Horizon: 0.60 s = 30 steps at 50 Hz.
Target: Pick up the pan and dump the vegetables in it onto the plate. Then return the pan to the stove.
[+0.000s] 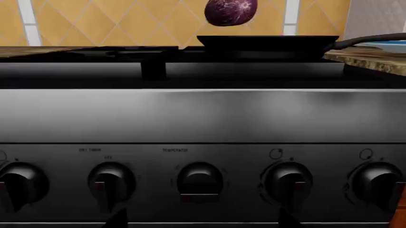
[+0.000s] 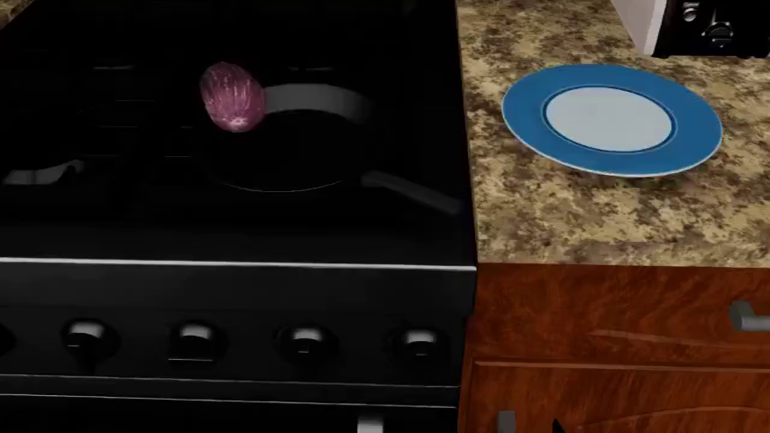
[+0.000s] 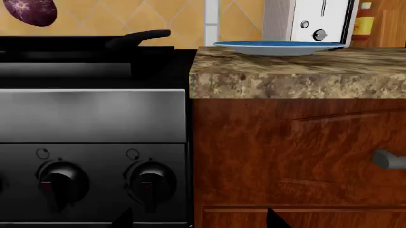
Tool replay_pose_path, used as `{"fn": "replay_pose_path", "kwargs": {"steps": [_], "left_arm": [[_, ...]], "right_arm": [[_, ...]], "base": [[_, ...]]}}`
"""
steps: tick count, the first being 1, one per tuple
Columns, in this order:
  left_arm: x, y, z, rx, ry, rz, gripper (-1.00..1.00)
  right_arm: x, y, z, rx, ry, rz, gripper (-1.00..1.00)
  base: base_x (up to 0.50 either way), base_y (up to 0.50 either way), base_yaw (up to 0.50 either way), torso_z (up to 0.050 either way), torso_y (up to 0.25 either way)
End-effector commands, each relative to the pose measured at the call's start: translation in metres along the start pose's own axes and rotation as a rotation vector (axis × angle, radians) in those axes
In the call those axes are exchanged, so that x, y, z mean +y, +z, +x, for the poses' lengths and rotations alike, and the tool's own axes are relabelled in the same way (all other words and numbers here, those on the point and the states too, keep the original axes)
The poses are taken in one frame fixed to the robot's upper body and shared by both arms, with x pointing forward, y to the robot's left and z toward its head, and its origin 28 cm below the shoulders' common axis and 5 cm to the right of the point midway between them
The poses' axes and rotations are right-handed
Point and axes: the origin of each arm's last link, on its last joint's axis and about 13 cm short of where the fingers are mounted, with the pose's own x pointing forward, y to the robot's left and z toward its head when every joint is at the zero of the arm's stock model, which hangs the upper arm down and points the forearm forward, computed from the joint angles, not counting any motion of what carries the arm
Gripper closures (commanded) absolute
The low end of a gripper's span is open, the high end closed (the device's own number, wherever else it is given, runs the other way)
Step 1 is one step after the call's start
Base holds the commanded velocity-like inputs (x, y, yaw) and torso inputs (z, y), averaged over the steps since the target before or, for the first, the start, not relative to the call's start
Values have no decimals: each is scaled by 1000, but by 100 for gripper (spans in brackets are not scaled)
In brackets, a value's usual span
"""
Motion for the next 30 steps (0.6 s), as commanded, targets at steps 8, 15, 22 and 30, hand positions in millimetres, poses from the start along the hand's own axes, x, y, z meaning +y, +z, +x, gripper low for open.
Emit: {"fn": "replay_pose_path", "kwargs": {"steps": [8, 15, 22, 30], "left_arm": [[0, -1, -1, -4, -14, 3, -100], [0, -1, -2, 0, -13, 16, -100], [0, 3, -6, -43, -20, 57, -100], [3, 25, -18, -26, -68, 107, -100]], "right_arm": [[2, -2, 0, 10, 21, -13, -100], [2, -2, 0, 10, 28, -16, -100], [3, 0, -3, 4, 33, -18, -100], [1, 15, -9, 28, 78, -1, -100]], "base": [[0, 0, 0, 0, 0], [0, 0, 0, 0, 0], [0, 0, 0, 18, 11], [0, 0, 0, 49, 45]]}}
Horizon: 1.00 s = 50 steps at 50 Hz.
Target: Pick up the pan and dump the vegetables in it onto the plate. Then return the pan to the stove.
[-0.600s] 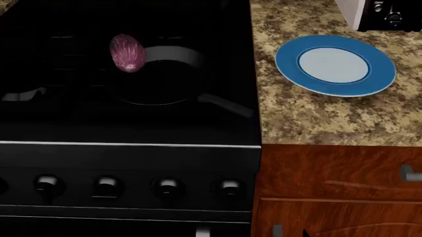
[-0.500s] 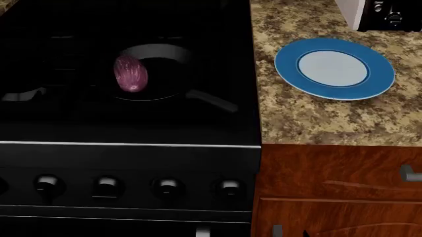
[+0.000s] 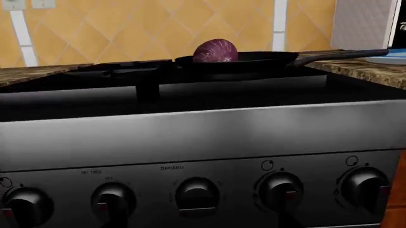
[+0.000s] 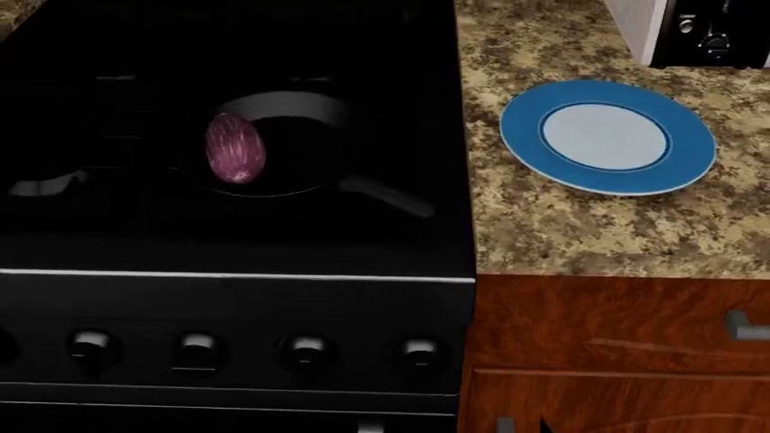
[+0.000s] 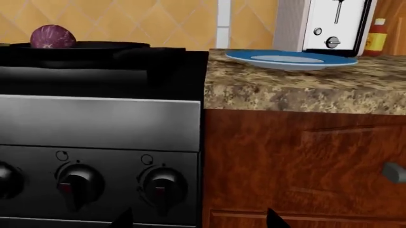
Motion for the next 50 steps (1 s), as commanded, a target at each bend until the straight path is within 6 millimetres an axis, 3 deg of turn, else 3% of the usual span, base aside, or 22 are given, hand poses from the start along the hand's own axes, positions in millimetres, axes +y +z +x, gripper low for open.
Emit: {"fn": "replay_pose_path", "kwargs": {"steps": [1, 11, 23, 40, 50], "left_arm": [[4, 23, -9, -6, -46, 57, -100], [14, 58, -7, -10, -80, 99, -100], [24, 90, -14, -52, -88, 111, -100], [36, 145, -18, -129, -102, 169, -100], [38, 166, -19, -157, -116, 195, -100]], "right_arm": [[-2, 14, -5, 6, 52, 23, -100], [-14, 64, -7, -27, 87, -82, -100], [-24, 101, -8, -81, 83, -117, -100], [-36, 171, -13, -153, 78, -250, -100], [-37, 200, -15, -164, 111, -276, -100]], "base": [[0, 0, 0, 49, 55], [0, 0, 0, 49, 62], [0, 0, 0, 49, 68], [0, 0, 0, 49, 69], [0, 0, 0, 49, 68]]}}
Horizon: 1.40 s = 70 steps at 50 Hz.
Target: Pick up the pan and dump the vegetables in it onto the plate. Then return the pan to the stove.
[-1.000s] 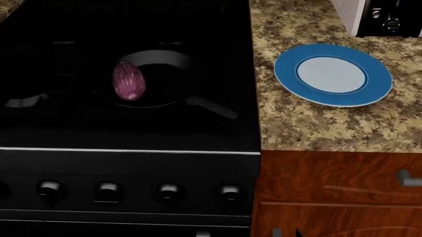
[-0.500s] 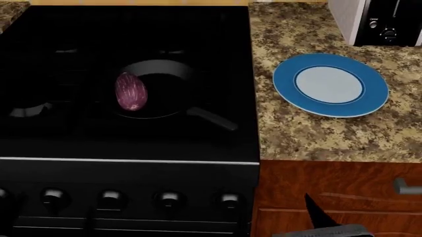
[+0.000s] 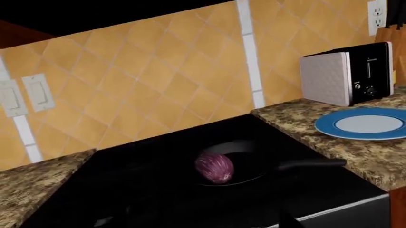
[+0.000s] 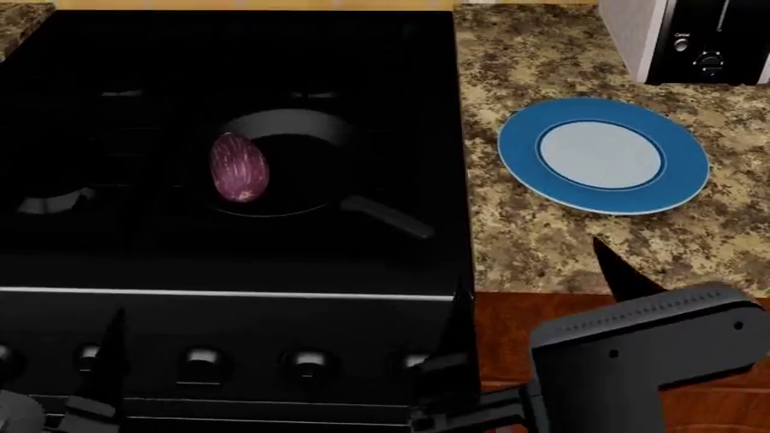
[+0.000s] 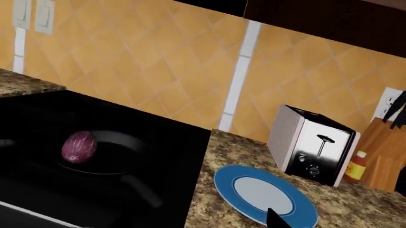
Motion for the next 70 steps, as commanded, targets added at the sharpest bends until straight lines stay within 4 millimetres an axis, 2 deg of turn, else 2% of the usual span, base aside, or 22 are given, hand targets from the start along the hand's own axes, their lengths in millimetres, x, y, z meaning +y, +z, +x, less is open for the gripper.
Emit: {"fn": "replay_pose_path", "kwargs": {"steps": [1, 6, 13, 21, 31, 35, 39, 45, 52, 62, 70], "left_arm": [[7, 27, -2, -37, -17, 39, -100], [11, 42, 3, -65, -24, 61, -100], [13, 57, 0, -81, -35, 73, -100], [13, 60, 0, -90, -43, 70, -100], [12, 58, -1, -92, -39, 43, -100], [12, 56, -2, -96, -19, 45, -100], [13, 55, -1, -89, 6, 9, -100], [11, 52, 1, -78, -4, -6, -100], [11, 51, 1, -73, -2, -1, -100], [9, 44, 1, -55, -14, -12, -100], [9, 45, -1, -55, -19, -13, -100]], "right_arm": [[-10, 33, -2, -29, 17, -63, -100], [-15, 56, -3, -67, 25, -97, -100], [-16, 71, -4, -85, 33, -143, -100], [-16, 82, -7, -111, 41, -158, -100], [-15, 81, -4, -96, 93, -144, -100], [-19, 74, 2, 5, 129, -168, -100], [-23, 69, 9, 115, 215, -79, -100], [-20, 80, 4, 190, 329, -40, -100], [-14, 88, 7, 181, 394, -28, -100], [-9, 72, 17, 227, 454, -8, -100], [-11, 69, 21, 251, 455, -22, -100]], "base": [[0, 0, 0, 49, 68], [0, 0, 0, 49, 68], [0, 0, 0, 49, 69], [498, 33, 0, 49, 69], [400, 5, 0, 42, 55], [0, 0, 0, 0, 0], [0, 0, 0, 0, 0], [0, 0, 0, 0, 0], [0, 0, 0, 0, 0], [0, 0, 0, 0, 0], [0, 0, 0, 0, 0]]}}
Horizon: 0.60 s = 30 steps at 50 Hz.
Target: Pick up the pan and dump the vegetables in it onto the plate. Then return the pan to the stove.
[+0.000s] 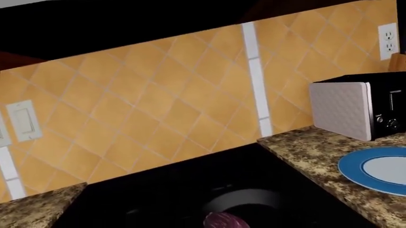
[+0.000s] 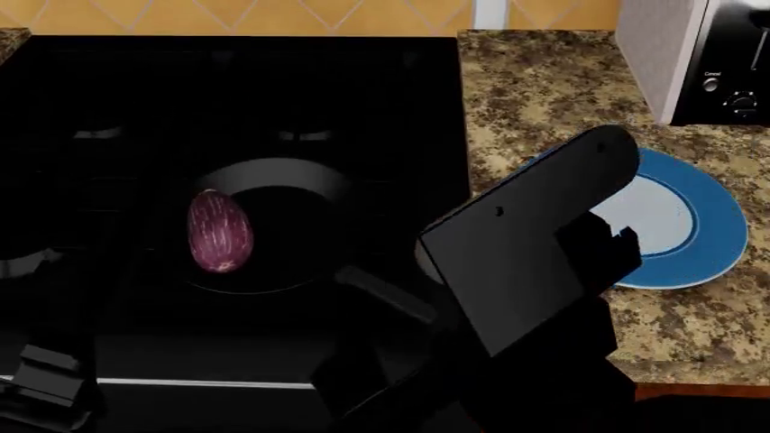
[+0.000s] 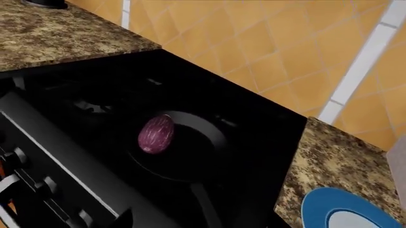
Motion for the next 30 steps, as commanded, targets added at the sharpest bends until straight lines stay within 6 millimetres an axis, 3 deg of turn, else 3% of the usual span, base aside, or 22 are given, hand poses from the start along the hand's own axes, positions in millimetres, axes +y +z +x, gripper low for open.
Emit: {"fn": "replay_pose_path", "kwargs": {"steps": [1, 15, 30], "left_arm": [[-1, -2, -1, 6, -7, -6, -100], [0, 0, -3, -3, 0, -12, -100], [0, -2, -5, 1, -3, -15, -100]], "right_arm": [[-4, -5, 8, 41, 34, 7, -100], [-9, -14, 37, 128, 76, -19, -100], [-21, -10, 63, 182, 66, -74, -100]], "base": [[0, 0, 0, 0, 0], [0, 0, 0, 0, 0], [0, 0, 0, 0, 0]]}}
